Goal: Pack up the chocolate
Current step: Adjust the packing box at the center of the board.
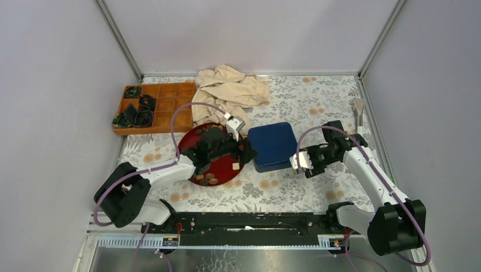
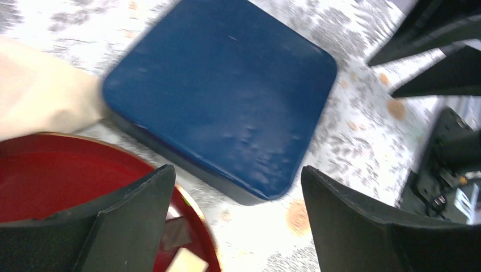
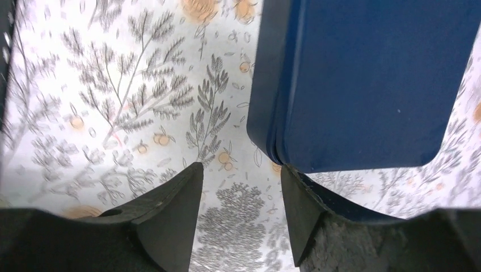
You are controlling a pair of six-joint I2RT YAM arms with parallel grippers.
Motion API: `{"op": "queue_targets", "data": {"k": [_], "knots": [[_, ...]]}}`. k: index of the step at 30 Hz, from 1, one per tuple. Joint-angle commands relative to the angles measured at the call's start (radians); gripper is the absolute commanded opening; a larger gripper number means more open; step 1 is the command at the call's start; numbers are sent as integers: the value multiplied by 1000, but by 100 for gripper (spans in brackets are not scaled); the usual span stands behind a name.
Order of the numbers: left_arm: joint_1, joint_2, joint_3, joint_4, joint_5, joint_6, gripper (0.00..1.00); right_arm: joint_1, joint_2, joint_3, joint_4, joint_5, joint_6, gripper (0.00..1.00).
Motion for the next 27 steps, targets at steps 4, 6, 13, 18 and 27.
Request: {"op": "queue_targets", "data": {"k": [4,6,13,18,27], "knots": [[185,173,215,-55,1,-19,85,-47,-5,57,171,-86,858,41],[201,255,290,-51,28,-18,82,-99,18,55,236,-66,1044,38],[236,491,485,-38,127,-12,80,-182,173,40,303,-80,1291,17],[250,605,579,-62,249,4,86,-217,308,118,273,-166,1366,9],[249,652,573,-41,397,-11,87,-234,487,217,211,-288,1415,14]]}}
